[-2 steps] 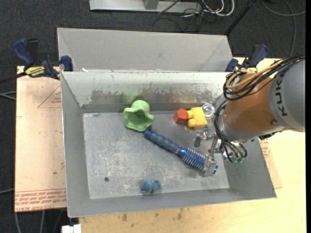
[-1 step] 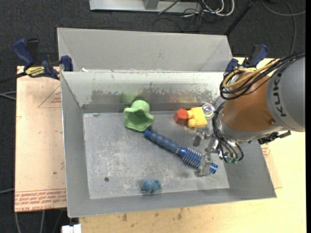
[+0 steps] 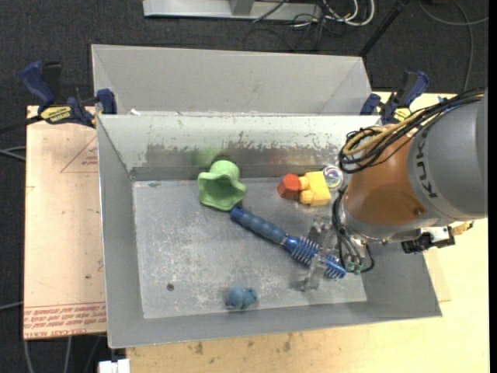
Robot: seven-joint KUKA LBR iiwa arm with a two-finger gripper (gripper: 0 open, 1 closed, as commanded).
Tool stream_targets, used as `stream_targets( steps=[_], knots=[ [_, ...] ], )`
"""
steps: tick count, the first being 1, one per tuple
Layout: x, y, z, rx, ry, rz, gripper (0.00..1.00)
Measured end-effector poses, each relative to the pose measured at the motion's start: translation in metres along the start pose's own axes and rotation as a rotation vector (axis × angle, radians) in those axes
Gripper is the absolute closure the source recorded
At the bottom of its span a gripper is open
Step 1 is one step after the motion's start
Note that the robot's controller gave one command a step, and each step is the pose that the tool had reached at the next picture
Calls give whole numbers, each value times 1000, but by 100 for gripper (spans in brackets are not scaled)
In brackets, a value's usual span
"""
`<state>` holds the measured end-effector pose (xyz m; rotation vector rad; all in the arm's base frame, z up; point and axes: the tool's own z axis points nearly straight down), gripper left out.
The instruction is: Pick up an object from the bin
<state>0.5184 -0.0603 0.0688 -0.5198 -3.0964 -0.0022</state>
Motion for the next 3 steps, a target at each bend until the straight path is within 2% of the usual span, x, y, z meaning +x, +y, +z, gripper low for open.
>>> stream_targets(
  steps=[1, 2, 3],
  knots=[
    [0, 0, 0, 0, -2, -2, 0],
    [0, 0, 1, 1, -1, -2, 100],
    [-1, 1, -40, -1, -5, -4, 100]
  ],
)
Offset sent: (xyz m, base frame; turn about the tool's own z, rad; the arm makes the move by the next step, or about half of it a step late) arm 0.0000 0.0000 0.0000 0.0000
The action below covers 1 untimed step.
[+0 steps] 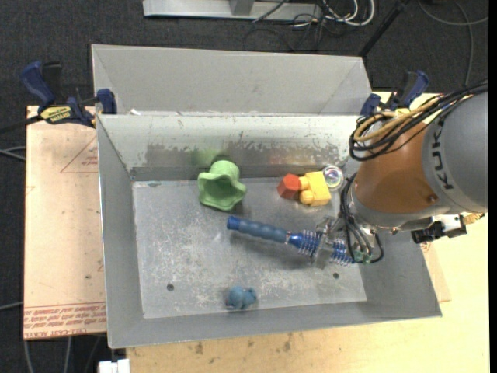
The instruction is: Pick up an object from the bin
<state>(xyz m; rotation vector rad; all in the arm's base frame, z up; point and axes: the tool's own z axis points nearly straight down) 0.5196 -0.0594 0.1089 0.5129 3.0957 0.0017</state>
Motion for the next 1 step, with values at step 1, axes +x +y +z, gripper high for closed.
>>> stream_targets(
  steps=[1],
  knots=[
    [0, 1, -22, 0, 1, -2, 100]
  ],
)
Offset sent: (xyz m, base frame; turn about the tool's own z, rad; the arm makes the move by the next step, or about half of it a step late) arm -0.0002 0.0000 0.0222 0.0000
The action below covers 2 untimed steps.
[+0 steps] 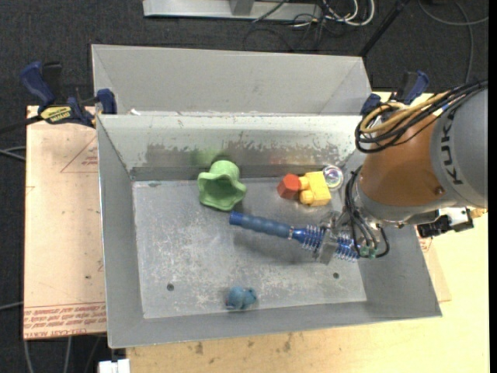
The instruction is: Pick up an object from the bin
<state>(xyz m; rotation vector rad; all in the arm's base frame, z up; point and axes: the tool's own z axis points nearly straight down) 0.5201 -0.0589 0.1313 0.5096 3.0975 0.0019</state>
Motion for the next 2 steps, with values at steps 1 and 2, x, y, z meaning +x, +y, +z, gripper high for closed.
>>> stream_targets(
  steps=[1, 2],
  knots=[
    [0, 1, -14, 0, 1, -2, 100],
    [-1, 1, -49, 0, -1, -4, 100]
  ],
)
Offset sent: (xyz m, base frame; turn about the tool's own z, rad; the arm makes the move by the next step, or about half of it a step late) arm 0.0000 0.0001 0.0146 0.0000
